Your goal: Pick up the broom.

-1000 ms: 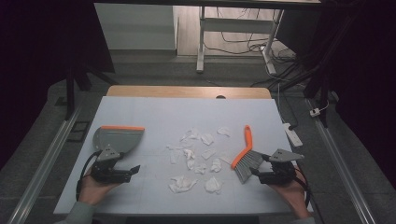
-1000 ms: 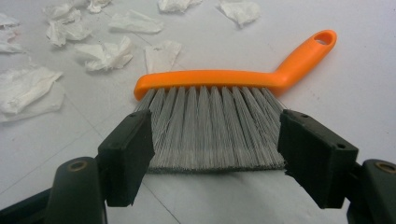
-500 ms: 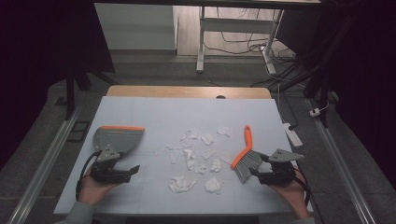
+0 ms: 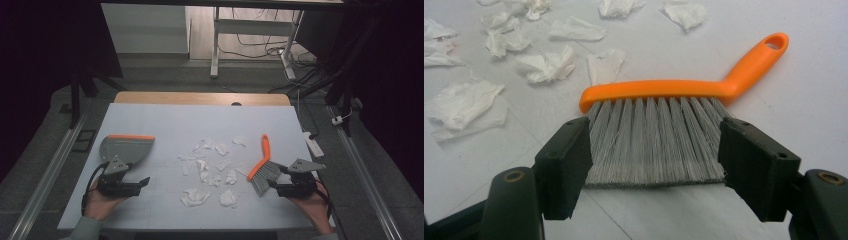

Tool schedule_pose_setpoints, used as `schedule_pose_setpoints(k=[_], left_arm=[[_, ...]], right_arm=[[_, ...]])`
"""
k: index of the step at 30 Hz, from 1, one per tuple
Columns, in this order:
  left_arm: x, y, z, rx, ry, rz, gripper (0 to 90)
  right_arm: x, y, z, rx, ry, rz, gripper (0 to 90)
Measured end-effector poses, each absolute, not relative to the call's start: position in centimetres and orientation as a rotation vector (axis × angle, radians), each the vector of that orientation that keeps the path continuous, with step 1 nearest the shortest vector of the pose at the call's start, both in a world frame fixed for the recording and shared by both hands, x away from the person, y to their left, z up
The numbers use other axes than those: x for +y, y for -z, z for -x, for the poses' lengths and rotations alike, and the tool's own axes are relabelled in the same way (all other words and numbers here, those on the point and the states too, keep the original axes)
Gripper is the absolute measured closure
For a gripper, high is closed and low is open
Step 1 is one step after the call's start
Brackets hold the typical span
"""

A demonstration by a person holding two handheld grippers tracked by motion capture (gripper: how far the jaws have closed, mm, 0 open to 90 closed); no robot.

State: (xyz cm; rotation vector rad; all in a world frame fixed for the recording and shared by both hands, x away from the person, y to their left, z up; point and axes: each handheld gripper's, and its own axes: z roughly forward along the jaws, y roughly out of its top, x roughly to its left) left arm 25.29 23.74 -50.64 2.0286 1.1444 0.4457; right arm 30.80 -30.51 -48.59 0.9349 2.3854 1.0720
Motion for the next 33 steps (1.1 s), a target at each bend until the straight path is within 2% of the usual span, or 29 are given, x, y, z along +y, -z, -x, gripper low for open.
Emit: schedule_pose_setpoints(k=[13,22,33], left_arm=[[24.0,50.6,-25.1,1.084,-0.423,-2.043,17.3],[24.0,50.7,-25.2,1.091,-0.427,-2.045,17.5],[23.8,51.1,-25.3,1.106,-0.426,-2.055,17.5]], right_arm=[[-29.0,45.9,-32.0,2.387,-0.962,-1.085,31.2],[-27.8,43.4,-36.0,2.429,-0.737,-1.257,31.8],[-25.8,44.1,-40.6,2.464,-0.576,-1.440,31.4]])
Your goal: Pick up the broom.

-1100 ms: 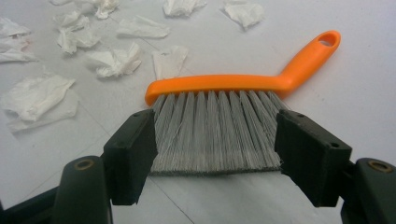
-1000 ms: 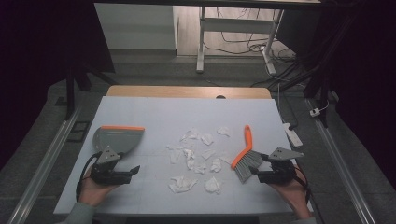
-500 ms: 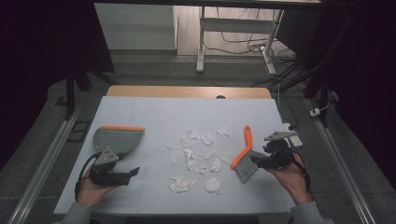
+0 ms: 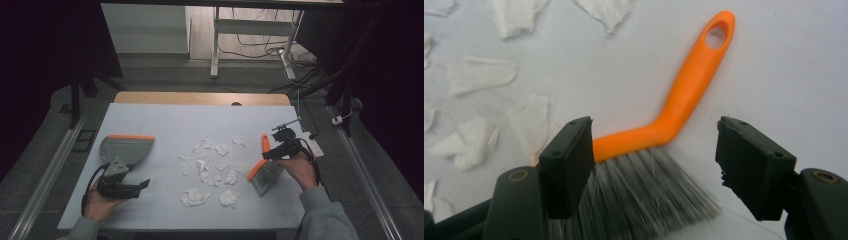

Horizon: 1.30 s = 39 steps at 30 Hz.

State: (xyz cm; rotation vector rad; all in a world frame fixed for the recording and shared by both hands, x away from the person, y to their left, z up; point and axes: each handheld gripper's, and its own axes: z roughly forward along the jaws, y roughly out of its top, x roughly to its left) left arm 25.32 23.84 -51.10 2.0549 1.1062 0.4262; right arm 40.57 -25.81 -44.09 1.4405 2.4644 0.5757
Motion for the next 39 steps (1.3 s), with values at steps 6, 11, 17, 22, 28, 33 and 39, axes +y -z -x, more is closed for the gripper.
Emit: schedule_pose_setpoints(k=[6,11,17,22,28,33,39], left_arm=[[23.8,51.1,-25.3,1.103,-0.425,-2.057,17.5],[23.8,51.1,-25.2,1.101,-0.421,-2.053,17.5],[23.9,51.0,-25.0,1.101,-0.413,-2.036,17.5],[23.8,50.9,-24.9,1.096,-0.414,-2.035,17.5],[23.7,50.9,-24.9,1.089,-0.410,-2.038,17.5],[23.7,51.0,-24.9,1.081,-0.404,-2.041,17.5],[23.7,51.0,-24.9,1.080,-0.401,-2.040,17.7]], right_arm=[[-25.1,45.2,-42.8,2.449,-0.497,-1.545,31.4],[-24.5,46.0,-44.0,2.428,-0.416,-1.611,31.6],[-23.8,47.1,-44.7,2.395,-0.324,-1.682,33.4],[-23.6,47.4,-44.8,2.366,-0.270,-1.729,35.7],[-23.5,47.9,-44.9,2.336,-0.237,-1.778,40.2],[-23.4,48.5,-45.1,2.300,-0.183,-1.866,50.9],[-23.1,48.9,-45.3,2.251,-0.161,-1.966,60.9]])
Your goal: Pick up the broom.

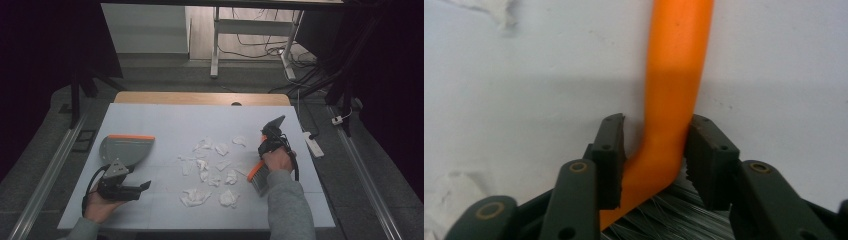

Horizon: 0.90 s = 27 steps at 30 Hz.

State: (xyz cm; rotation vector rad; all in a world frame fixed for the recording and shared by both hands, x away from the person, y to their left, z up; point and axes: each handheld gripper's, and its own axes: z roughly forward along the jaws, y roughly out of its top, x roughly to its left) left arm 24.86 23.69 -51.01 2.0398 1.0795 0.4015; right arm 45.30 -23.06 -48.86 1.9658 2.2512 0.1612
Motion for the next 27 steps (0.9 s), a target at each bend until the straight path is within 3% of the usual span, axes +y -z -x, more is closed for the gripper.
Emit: schedule_pose_setpoints(k=[6,7,17,27], left_arm=[[23.7,51.0,-24.8,1.079,-0.403,-2.040,17.8],[23.7,51.0,-24.8,1.079,-0.404,-2.039,17.8],[23.9,51.0,-24.9,1.092,-0.402,-2.028,17.8],[23.6,51.0,-25.0,1.096,-0.408,-2.034,17.8]], right_arm=[[-22.7,48.9,-45.4,2.188,-0.133,-2.006,65.6],[-22.5,48.9,-45.3,2.195,-0.134,-1.996,69.6],[-23.7,48.6,-45.1,2.271,-0.219,-1.967,70.6],[-27.4,45.8,-43.6,2.332,-0.580,-1.912,70.8]])
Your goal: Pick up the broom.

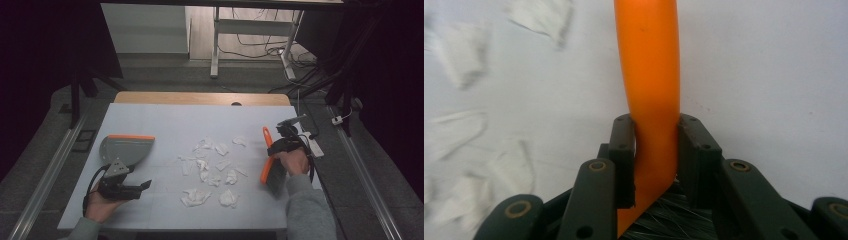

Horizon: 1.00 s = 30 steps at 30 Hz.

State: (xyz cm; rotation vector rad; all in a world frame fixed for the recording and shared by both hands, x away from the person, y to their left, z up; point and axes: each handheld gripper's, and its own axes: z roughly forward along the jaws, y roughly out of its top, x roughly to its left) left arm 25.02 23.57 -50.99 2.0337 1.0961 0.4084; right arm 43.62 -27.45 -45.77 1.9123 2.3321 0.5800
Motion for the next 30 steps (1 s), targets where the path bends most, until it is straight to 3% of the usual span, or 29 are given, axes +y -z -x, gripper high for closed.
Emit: schedule_pose_setpoints(k=[12,30], left_arm=[[23.0,50.9,-25.4,1.108,-0.426,-2.037,17.8],[22.5,50.9,-25.7,1.121,-0.441,-2.032,17.9]], right_arm=[[-29.6,43.0,-40.7,2.363,-1.031,-1.738,70.7],[-27.2,41.7,-38.2,2.313,-1.468,-1.503,70.7]])
